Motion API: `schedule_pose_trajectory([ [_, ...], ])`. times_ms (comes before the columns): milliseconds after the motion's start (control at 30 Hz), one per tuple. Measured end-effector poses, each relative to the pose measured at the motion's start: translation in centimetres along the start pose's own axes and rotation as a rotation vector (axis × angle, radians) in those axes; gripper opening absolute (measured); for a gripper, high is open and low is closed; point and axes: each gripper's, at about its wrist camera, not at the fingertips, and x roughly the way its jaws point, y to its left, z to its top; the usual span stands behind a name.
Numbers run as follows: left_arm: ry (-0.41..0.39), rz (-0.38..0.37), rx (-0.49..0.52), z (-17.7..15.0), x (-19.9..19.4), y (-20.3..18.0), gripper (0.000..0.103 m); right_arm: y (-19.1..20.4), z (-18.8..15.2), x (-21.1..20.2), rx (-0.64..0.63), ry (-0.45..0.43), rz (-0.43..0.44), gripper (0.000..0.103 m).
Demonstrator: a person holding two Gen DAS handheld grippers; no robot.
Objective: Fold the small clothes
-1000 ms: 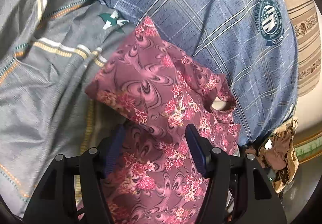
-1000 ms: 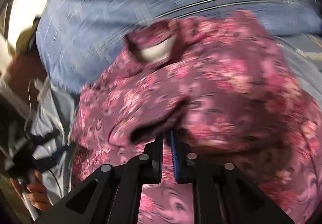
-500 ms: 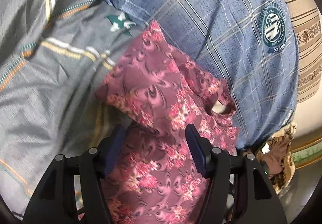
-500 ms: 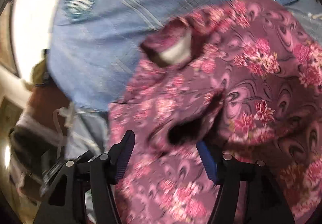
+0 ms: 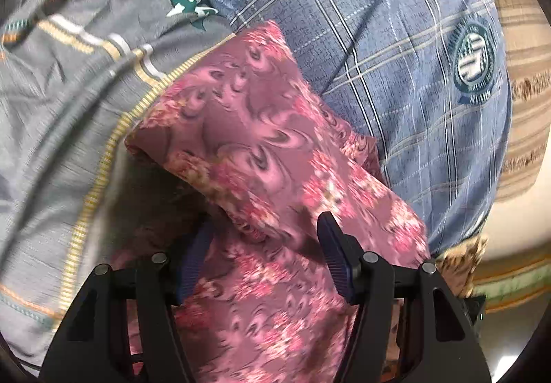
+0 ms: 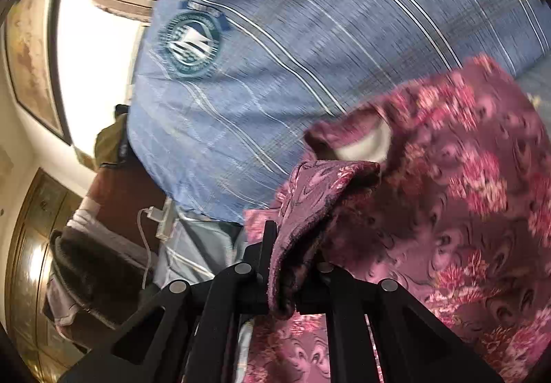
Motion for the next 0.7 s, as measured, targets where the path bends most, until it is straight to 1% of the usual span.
schedule_pose_trajectory([
  [100, -0.052, 0.001, -0.04, 0.3, 0.0, -0.3, 0.059, 0.3, 1.2, -1.5, -0.03, -0.028, 0.012, 0.007],
  [133, -0.075, 0.003, -0.042, 0.5, -0.2, -0.6, 0.055, 0.2, 1.8, -2.1, -0.037, -0.042, 0.008, 0.007],
  [200, -0.092, -0.021, -0.023, 0.8, -0.6, -1.5, 0.021, -0.5, 2.8, -3.1, -0.038, -0.064, -0.002, 0.007],
  [233, -0.098, -0.02, -0.004, 1.1, -0.9, -2.1, 0.018, -1.0, 3.3, -3.5, -0.034, -0.072, -0.007, 0.007],
  [300, -0.122, 0.005, 0.061, 1.1, -1.2, -4.0, 0.011, -2.0, 4.3, -4.1, -0.028, -0.08, -0.012, 0.007],
  [367, -0.144, 0.022, 0.117, 0.8, -1.5, -5.5, 0.009, -2.9, 5.1, -4.8, -0.03, -0.092, -0.023, 0.007],
  [433, -0.179, 0.044, 0.191, -0.1, -1.8, -7.1, 0.009, -3.8, 5.3, -5.2, -0.037, -0.098, -0.05, 0.007],
  [467, -0.181, 0.049, 0.218, -0.5, -1.6, -7.5, 0.009, -4.5, 5.3, -5.3, -0.035, -0.097, -0.066, 0.007],
  [533, -0.16, 0.067, 0.253, -1.2, -0.7, -7.8, 0.009, -6.2, 5.1, -5.4, -0.034, -0.1, -0.111, 0.007],
  [567, -0.134, 0.084, 0.265, -1.7, 0.1, -7.6, 0.009, -7.0, 5.0, -5.4, -0.029, -0.098, -0.126, 0.007],
  [633, -0.11, 0.109, 0.264, -2.2, 1.3, -6.9, 0.009, -8.7, 4.6, -5.2, -0.008, -0.088, -0.157, 0.007],
  [700, -0.085, 0.128, 0.241, -2.4, 2.5, -5.8, 0.009, -10.1, 4.1, -4.9, -0.005, -0.077, -0.194, 0.007],
])
